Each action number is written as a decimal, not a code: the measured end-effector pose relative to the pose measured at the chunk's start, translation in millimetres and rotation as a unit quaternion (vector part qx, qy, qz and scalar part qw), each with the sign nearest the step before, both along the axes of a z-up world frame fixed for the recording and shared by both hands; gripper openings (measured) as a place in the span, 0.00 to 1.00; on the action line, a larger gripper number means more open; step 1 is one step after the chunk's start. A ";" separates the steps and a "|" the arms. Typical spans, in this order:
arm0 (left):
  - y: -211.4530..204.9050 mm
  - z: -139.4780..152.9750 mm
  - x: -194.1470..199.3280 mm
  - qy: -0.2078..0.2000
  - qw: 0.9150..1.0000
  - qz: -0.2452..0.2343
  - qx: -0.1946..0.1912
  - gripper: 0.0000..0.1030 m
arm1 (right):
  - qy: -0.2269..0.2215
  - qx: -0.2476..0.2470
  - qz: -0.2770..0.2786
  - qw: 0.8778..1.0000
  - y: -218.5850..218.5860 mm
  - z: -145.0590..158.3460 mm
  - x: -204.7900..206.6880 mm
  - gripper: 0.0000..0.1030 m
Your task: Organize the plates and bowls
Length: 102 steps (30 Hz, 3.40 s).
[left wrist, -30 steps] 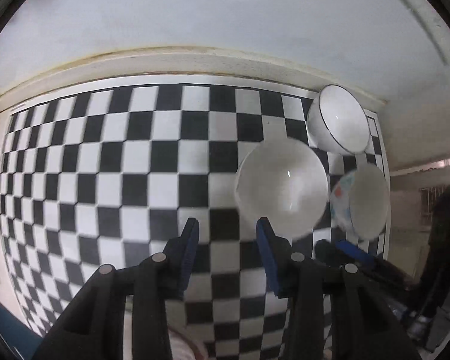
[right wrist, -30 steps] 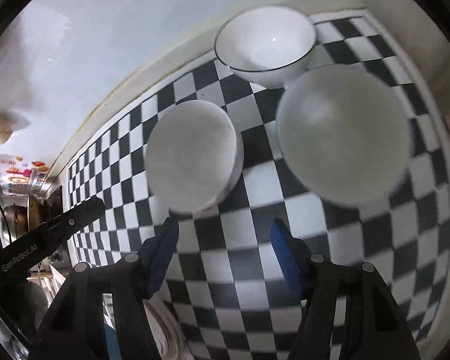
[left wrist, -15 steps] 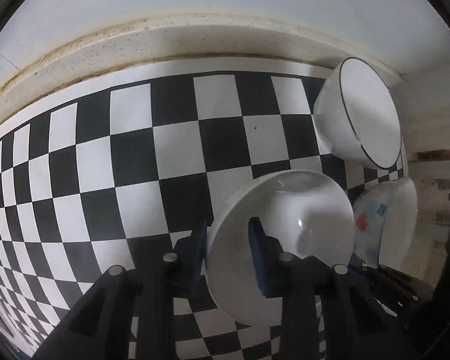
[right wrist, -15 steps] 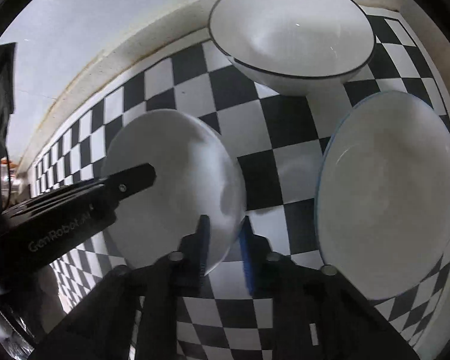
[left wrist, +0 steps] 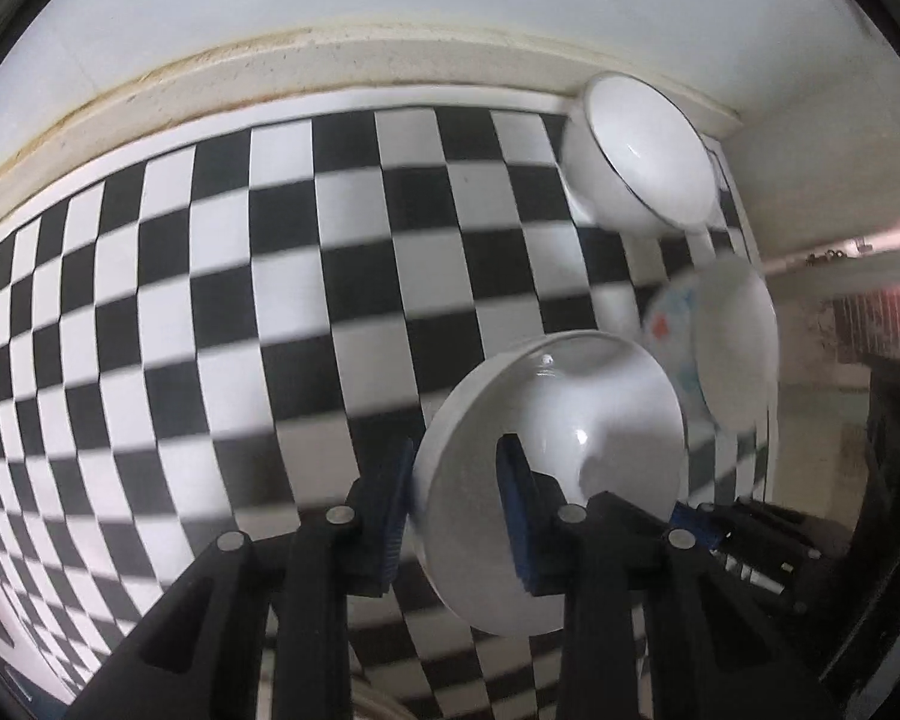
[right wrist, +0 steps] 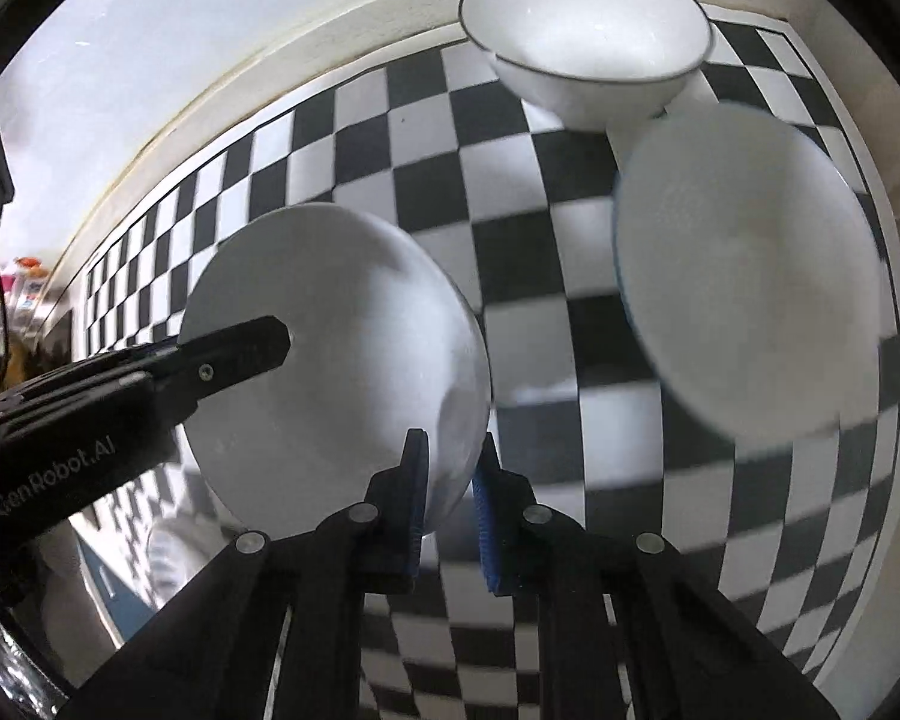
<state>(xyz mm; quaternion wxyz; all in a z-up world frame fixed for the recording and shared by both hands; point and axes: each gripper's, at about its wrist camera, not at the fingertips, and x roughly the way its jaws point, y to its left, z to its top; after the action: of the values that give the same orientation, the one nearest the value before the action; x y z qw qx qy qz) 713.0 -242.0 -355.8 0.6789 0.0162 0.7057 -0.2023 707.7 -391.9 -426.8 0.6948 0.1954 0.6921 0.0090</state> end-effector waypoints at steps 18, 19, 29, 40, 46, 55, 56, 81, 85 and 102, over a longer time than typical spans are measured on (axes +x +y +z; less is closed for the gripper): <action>8.0 -15.5 -148.2 0.070 0.997 -0.017 0.001 0.25 | 0.038 0.001 0.037 0.999 11.0 -0.8 -167.3 0.15; 7.7 -19.2 -152.8 0.073 0.997 -0.016 0.003 0.25 | 0.041 0.002 0.039 0.998 11.2 -4.7 -171.9 0.15; -0.7 -36.9 -169.4 0.070 0.997 -0.022 0.027 0.25 | 0.053 -0.004 0.046 0.998 14.3 -23.8 -188.6 0.15; -10.3 -46.9 -174.6 0.074 0.997 -0.019 0.021 0.26 | 0.058 -0.006 0.041 0.997 17.5 -29.6 -180.1 0.15; 13.5 -22.6 -168.5 0.064 0.997 0.013 0.028 0.26 | 0.064 0.022 0.023 0.997 1.7 -24.7 -182.8 0.15; 8.4 49.6 -150.4 -0.029 0.999 0.003 0.020 0.28 | 0.020 0.040 -0.021 0.999 -51.2 33.5 -181.4 0.20; 2.7 56.2 -141.9 -0.038 0.999 0.002 0.016 0.29 | 0.011 0.043 -0.029 0.999 -60.1 43.3 -176.6 0.28; -119.2 -37.4 124.6 0.008 0.999 0.027 -0.023 0.29 | -0.024 0.042 -0.103 0.994 -181.3 8.1 105.3 0.44; -124.4 -55.9 132.8 0.020 0.999 0.024 -0.028 0.28 | 0.003 0.052 -0.096 0.994 -179.3 -16.3 125.7 0.30; -117.0 -3.3 111.0 -0.028 0.998 0.028 -0.043 0.24 | -0.015 0.044 -0.074 0.996 -160.0 14.4 123.1 0.13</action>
<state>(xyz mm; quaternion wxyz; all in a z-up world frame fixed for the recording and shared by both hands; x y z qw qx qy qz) 824.0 -358.9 -359.1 0.7038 -0.0269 0.6771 -0.2133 830.7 -552.0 -412.5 0.6946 0.2760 0.6643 -0.0093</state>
